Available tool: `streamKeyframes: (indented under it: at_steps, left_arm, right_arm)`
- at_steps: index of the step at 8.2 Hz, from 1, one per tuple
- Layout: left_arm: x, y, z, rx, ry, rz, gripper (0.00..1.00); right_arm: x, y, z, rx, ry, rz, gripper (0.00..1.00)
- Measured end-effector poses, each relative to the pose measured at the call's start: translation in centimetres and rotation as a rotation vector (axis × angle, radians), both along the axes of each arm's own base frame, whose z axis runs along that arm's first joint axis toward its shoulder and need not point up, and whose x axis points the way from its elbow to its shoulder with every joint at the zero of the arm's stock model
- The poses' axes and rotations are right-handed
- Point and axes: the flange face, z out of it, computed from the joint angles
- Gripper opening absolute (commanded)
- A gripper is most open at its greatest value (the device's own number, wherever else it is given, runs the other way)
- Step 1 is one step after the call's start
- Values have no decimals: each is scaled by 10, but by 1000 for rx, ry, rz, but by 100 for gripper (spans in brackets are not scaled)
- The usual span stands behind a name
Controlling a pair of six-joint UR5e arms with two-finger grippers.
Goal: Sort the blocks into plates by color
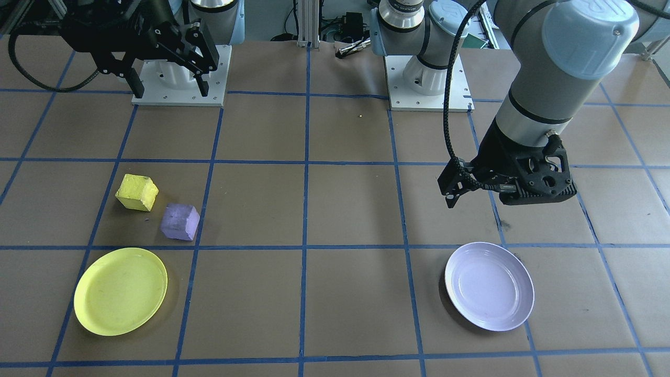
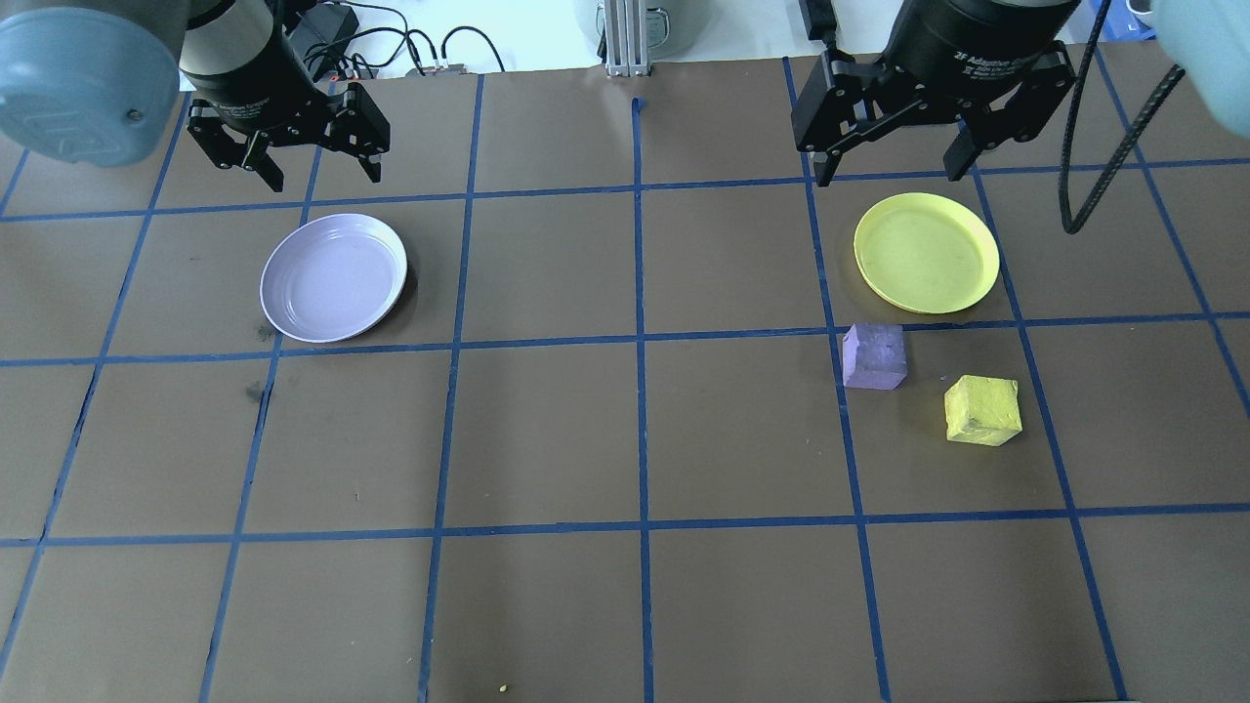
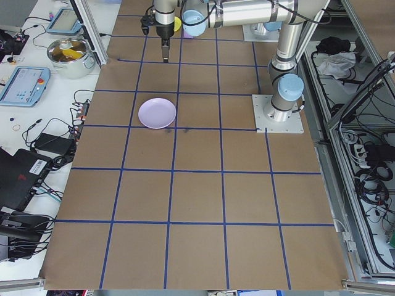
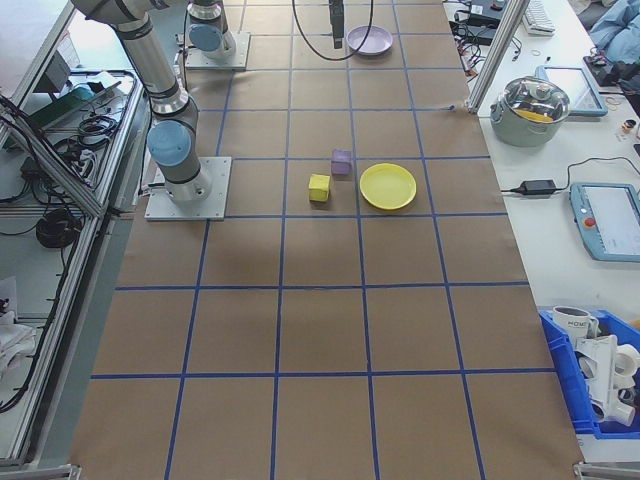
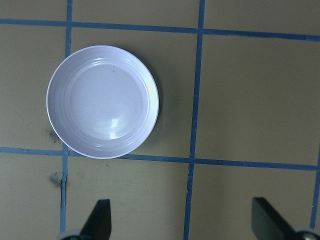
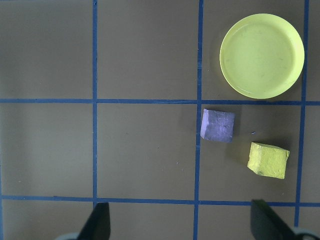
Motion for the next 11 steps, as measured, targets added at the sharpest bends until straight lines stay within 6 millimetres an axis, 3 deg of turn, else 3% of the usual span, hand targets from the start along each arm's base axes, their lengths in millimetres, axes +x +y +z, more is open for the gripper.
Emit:
streamKeyframes:
  at_steps: [2, 4, 6, 8, 9, 11]
  left_arm:
    - [1, -3, -4, 3, 1, 0, 100]
    - [2, -3, -5, 4, 1, -2, 100]
    - [4, -4, -7, 7, 1, 0, 100]
    - [5, -4, -12, 14, 3, 1, 100]
    - [5, -4, -14, 16, 3, 1, 100]
    - [6, -4, -15, 18, 3, 2, 100]
  right_arm:
    - [2, -11, -12, 11, -7, 10, 100]
    - [-12, -39, -45, 64, 22, 39, 100]
    - [-65, -58, -100, 141, 56, -36, 100]
    - [-118, -53, -175, 168, 62, -122, 100]
    - [-134, -44, -211, 158, 69, -143, 100]
    - [-151, -24, -263, 168, 74, -162, 100]
